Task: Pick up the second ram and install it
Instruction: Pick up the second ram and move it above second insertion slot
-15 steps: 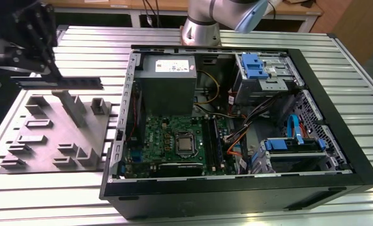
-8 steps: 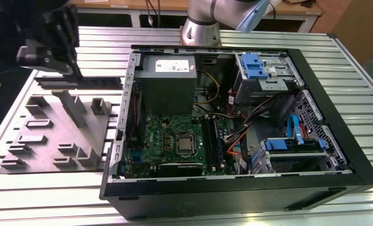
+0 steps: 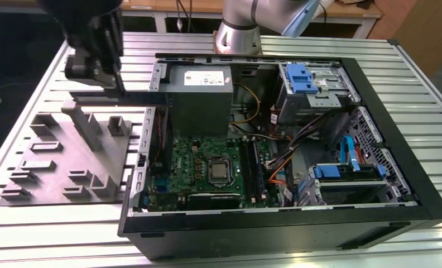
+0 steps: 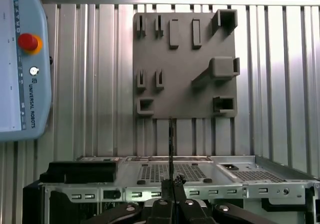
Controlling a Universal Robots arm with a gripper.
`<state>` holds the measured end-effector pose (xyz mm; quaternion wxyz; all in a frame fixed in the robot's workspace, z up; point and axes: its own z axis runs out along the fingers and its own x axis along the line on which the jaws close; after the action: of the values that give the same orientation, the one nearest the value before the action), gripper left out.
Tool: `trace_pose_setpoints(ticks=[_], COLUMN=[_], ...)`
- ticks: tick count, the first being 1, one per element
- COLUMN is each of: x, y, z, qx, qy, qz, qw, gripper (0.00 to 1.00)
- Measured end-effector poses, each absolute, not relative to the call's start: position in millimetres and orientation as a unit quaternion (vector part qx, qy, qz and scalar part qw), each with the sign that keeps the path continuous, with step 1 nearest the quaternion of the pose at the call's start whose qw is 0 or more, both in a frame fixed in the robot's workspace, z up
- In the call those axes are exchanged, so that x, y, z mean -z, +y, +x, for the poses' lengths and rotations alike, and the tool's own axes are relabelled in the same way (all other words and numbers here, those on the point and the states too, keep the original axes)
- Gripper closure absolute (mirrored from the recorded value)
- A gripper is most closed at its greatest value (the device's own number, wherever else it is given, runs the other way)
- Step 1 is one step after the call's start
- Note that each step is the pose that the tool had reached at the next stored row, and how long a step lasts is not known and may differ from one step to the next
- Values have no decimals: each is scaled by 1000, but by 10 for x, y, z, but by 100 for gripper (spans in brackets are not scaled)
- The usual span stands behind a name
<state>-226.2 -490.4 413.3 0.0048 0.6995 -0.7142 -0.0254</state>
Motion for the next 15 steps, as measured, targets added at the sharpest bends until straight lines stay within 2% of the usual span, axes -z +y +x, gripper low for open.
trace_pose_setpoints(ticks=[15], x=[-4124], y=[-4905], z=[-1581], qx=[26], qy=[-714], qz=[699], qw=[5], gripper=[89])
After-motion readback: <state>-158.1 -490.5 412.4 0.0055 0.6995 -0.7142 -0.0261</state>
